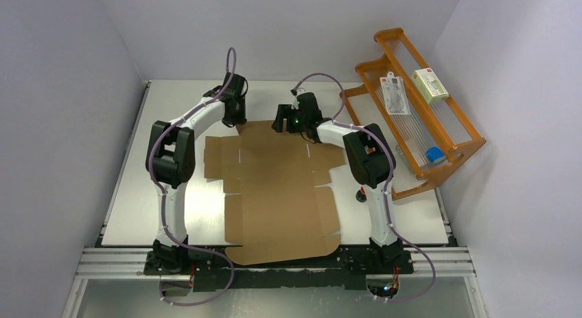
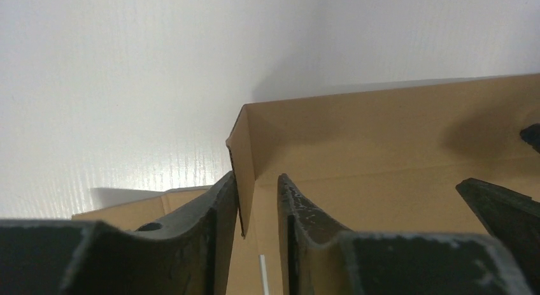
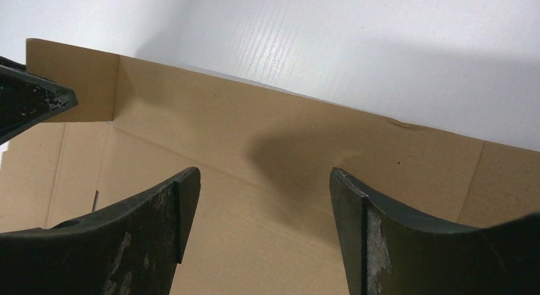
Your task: Fold the paper box
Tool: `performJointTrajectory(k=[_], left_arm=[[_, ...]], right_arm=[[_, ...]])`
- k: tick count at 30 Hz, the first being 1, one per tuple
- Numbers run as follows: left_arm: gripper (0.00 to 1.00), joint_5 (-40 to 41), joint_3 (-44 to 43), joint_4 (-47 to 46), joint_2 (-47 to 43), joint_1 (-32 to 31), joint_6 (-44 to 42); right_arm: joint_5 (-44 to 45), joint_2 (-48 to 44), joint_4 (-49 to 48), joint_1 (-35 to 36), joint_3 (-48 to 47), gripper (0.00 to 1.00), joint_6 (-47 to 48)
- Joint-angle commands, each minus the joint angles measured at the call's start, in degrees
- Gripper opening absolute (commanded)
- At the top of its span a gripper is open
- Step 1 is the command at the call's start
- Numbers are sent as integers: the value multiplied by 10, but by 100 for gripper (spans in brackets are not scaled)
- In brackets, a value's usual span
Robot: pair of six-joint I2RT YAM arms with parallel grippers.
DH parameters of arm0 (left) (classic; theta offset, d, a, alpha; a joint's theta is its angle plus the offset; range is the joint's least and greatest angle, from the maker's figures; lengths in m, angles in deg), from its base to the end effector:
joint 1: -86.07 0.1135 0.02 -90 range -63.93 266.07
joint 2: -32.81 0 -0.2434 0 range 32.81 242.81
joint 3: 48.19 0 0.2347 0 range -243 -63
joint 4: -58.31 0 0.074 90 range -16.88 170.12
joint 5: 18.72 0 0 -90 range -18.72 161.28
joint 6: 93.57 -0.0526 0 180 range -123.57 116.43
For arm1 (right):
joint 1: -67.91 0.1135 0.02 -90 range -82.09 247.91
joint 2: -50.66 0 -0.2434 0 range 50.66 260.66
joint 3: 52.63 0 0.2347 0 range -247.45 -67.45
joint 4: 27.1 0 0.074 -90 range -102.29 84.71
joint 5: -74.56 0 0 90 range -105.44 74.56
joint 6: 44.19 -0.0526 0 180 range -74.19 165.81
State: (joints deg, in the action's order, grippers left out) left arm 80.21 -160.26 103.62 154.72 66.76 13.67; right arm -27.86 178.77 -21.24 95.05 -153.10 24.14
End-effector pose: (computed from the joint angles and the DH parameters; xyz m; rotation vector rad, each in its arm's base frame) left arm 0.4292 -0.1417 0.1766 -0.0162 2.5172 -0.0611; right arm 0.4244 0.2302 0.1269 -0.2363 2.2179 0.7150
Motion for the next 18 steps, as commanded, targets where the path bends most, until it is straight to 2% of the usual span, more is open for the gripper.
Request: performJointTrajectory(k=[1, 4, 8, 12, 18], left_arm=[[42, -14, 7, 4, -51, 5, 12], [53, -72, 48, -22, -89, 29, 33], [60, -139, 118, -55, -144, 68, 61], [64, -186, 182, -72, -194, 104, 62], [65, -230, 241, -34, -230, 157, 22]], right_arm=[[1, 3, 46, 5, 27, 79, -6], [-8, -3, 36, 5, 40, 79, -13], [-17, -2, 29, 5, 48, 79, -17], [-30, -1, 21, 5, 56, 79, -21], [-35, -6, 16, 5, 66, 79, -17]])
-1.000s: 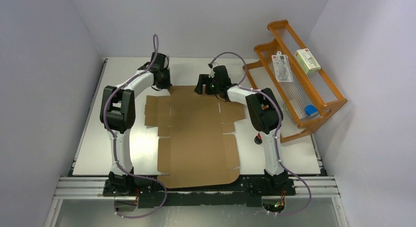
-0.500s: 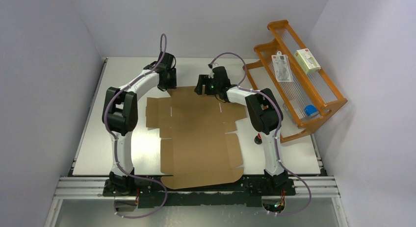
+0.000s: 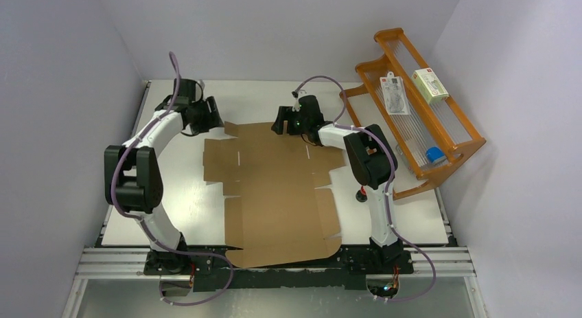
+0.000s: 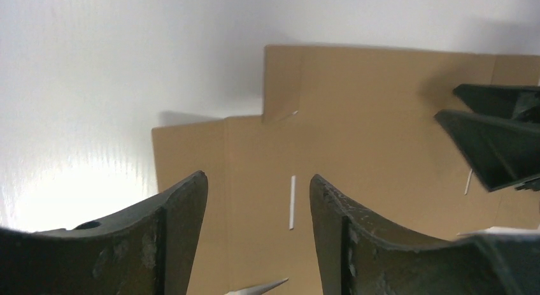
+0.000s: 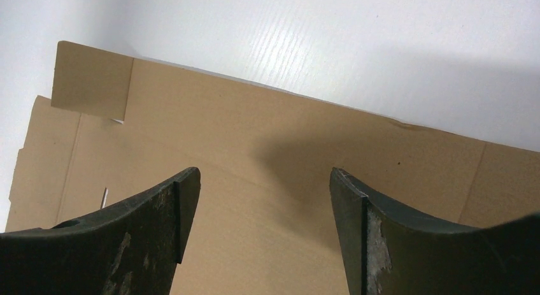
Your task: Fold the paper box
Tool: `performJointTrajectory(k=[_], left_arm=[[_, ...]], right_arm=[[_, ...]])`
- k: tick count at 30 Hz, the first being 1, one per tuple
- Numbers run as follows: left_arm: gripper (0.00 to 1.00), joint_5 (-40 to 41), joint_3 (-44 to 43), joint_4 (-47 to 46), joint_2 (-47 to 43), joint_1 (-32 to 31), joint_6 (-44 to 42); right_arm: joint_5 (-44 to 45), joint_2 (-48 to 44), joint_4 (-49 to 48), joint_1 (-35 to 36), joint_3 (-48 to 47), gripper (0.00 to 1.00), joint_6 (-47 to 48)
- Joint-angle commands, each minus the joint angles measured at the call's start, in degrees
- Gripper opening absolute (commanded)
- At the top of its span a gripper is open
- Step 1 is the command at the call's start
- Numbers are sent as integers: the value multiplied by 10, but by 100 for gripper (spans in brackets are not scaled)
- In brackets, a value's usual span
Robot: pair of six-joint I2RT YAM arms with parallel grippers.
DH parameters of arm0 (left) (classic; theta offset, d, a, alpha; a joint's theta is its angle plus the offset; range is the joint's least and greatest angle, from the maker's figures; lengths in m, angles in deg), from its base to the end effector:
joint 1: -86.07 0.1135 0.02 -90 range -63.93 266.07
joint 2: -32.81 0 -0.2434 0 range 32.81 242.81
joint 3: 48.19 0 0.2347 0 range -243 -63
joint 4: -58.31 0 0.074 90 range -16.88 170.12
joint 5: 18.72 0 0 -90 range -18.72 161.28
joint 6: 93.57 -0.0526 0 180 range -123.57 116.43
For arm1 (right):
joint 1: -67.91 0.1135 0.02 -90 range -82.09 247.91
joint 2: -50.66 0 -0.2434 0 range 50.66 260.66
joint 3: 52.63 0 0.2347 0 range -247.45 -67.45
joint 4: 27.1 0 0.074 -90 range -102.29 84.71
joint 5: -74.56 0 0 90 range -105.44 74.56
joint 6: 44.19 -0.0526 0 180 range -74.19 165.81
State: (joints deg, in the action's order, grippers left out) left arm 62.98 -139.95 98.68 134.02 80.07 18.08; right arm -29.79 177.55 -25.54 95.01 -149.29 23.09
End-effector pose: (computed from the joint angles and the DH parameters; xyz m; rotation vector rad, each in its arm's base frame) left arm 0.3773 -0.0473 0.2174 -0.2709 2.4522 -0.3893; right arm 0.4170 0.2280 0.1242 -0.2383 2.1940 0.7676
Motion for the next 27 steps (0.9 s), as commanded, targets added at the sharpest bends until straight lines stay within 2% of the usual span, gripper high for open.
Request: performJointTrajectory(k=[1, 9, 19, 22, 24, 25, 27], left_arm=[[66, -61, 58, 14, -33, 30, -26], [66, -99, 139, 6, -34, 101, -41], [60, -109, 135, 17, 21, 104, -62], [50, -115, 135, 16, 23, 104, -64], [40, -112, 134, 16, 14, 103, -63], [31, -112, 134, 16, 8, 103, -63], [21, -103, 131, 19, -7, 96, -62]], right_arm=[[-17, 5, 57, 6, 31, 79, -7], [-24, 5, 57, 6, 33, 79, -2], [-28, 5, 51, 5, 38, 79, -2], [-28, 5, 51, 6, 38, 79, -1], [-27, 4, 50, 6, 40, 79, -1], [-26, 3, 50, 6, 40, 79, -1], [-22, 1, 51, 6, 42, 79, 1]])
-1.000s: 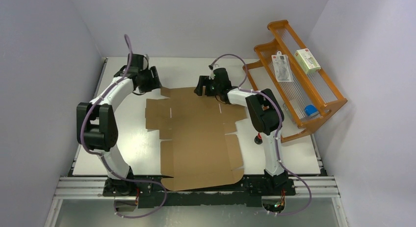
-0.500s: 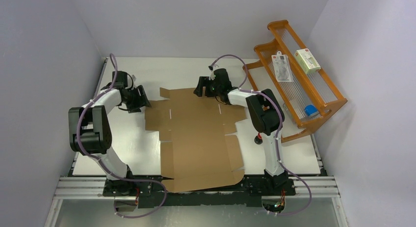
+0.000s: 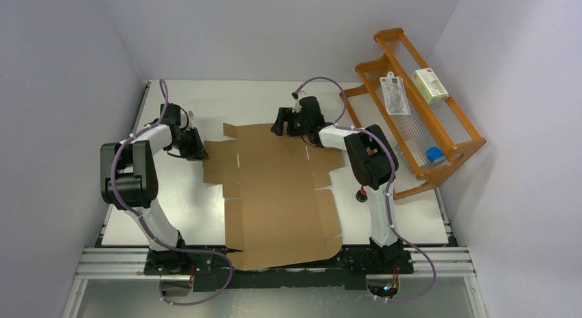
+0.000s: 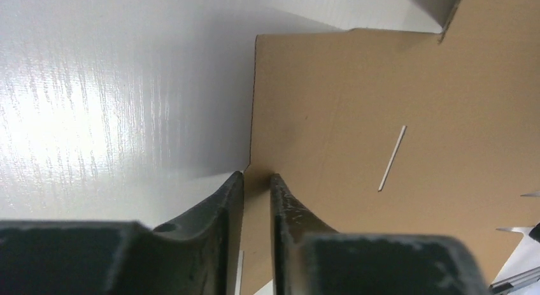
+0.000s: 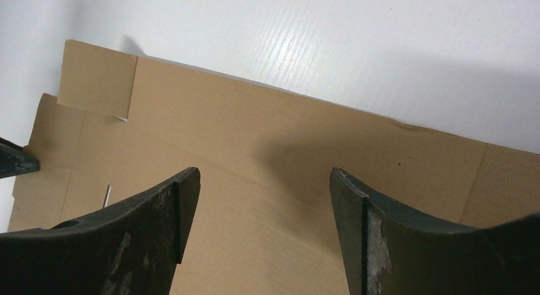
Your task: Fold the paper box
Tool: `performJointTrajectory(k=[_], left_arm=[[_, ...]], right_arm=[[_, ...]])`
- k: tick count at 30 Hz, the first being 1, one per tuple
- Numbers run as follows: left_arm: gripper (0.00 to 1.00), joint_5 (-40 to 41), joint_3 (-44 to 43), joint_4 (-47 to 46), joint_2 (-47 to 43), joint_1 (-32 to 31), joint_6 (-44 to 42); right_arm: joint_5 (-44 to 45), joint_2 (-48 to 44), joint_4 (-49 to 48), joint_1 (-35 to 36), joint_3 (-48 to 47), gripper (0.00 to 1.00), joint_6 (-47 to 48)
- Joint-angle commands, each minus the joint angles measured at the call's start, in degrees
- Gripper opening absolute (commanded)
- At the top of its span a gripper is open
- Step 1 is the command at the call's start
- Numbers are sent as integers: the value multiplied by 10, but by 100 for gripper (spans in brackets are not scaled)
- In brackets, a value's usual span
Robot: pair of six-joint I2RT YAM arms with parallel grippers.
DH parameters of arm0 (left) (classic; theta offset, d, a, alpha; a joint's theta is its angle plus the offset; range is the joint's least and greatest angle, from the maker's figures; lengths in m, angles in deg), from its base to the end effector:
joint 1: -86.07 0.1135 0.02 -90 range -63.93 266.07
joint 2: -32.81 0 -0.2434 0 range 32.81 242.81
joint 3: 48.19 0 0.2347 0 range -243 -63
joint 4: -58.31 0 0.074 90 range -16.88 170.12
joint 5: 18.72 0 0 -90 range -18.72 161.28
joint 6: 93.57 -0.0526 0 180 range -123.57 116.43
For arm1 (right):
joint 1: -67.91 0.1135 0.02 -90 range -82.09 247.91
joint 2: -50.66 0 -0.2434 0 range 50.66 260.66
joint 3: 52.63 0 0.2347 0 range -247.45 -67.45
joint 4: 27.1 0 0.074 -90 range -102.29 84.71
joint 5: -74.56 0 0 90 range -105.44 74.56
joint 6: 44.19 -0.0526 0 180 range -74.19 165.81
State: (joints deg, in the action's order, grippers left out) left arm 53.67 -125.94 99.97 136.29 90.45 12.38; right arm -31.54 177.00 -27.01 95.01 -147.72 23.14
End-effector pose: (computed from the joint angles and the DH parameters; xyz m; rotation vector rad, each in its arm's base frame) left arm 0.3361 0.0098 0.1337 -0.4003 2.7138 -0.4778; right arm 0.4129 0.2277 0.1230 -0.2592 2.1870 0.8007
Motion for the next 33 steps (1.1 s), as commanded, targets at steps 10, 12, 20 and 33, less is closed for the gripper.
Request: performJointTrajectory(k=[10, 12, 20, 33], left_arm=[[5, 133, -44, 51, -66, -103, -4], [5, 169, -54, 62, -61, -124, -4], [5, 223, -94, 87, -60, -198, 7], [5, 321, -170, 139, -32, -311, 23]], right_arm=[[17, 0, 71, 7, 29, 79, 4], [17, 0, 71, 8, 29, 79, 4], [33, 0, 75, 14, 28, 79, 5], [47, 1, 74, 16, 29, 79, -1]])
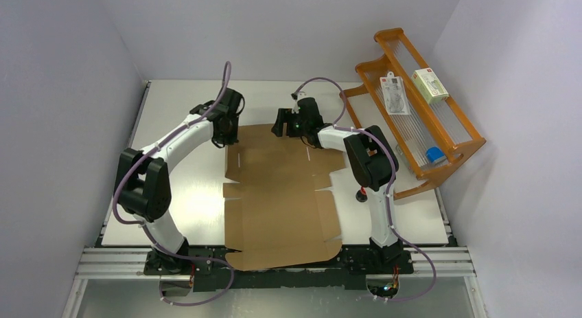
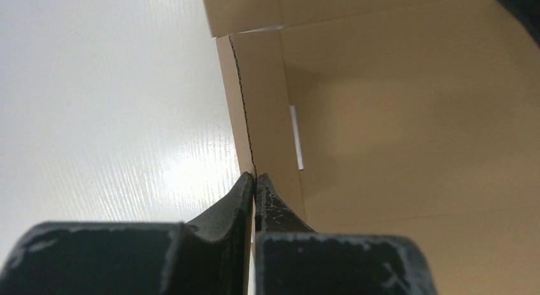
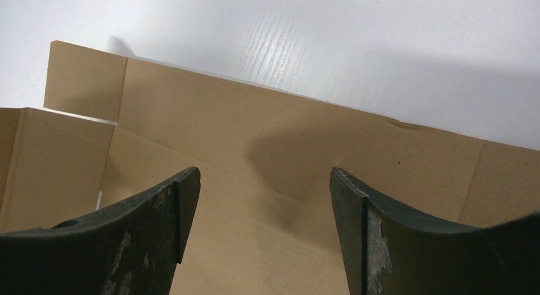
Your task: Fold the paper box
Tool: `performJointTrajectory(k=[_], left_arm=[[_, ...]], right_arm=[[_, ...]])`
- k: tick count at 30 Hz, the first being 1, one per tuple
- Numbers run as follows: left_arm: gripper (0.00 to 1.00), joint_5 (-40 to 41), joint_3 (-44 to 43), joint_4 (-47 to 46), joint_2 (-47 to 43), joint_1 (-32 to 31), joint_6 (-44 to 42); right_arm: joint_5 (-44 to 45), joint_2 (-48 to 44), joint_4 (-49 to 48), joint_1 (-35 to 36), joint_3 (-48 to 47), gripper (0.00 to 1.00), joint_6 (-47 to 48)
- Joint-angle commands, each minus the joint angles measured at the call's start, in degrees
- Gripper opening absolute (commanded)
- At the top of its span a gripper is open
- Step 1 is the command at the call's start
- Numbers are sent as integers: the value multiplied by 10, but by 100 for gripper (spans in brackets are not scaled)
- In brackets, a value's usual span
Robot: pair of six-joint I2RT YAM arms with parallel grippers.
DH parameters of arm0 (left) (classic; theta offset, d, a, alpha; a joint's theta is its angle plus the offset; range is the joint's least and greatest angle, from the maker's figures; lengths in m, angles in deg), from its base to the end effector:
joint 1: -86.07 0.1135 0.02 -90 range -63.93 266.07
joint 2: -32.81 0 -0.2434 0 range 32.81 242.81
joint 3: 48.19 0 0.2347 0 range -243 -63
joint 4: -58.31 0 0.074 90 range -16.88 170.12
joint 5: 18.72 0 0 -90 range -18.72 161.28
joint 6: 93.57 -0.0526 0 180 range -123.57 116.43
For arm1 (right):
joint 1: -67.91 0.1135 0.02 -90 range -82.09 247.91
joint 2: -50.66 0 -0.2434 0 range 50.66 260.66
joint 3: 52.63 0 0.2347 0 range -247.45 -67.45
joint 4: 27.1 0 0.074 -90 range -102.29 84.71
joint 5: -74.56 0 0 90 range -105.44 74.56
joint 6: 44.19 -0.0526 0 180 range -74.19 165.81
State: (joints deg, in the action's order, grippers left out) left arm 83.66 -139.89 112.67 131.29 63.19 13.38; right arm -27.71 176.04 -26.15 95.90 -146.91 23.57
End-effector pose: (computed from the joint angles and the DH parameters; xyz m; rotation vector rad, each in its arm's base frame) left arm 0.3264 -0.1255 0.2167 0.0619 2.5969 0.0372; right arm 0.4082 0.2296 0.1242 -0.2416 2.1947 0.7325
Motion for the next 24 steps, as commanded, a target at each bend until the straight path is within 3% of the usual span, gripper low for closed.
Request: performJointTrajectory(k=[1, 10, 17, 24], left_arm=[[5, 30, -36, 15, 23, -49, 14], [5, 64, -69, 30, 61, -103, 21], [6, 109, -69, 38, 54, -104, 17], [15, 138, -8, 3, 2, -83, 16]], right_arm=[[10, 10, 65, 7, 22, 79, -5], [16, 7, 65, 7, 26, 79, -3], [20, 7, 67, 7, 28, 79, -4], [28, 6, 65, 7, 31, 79, -11]])
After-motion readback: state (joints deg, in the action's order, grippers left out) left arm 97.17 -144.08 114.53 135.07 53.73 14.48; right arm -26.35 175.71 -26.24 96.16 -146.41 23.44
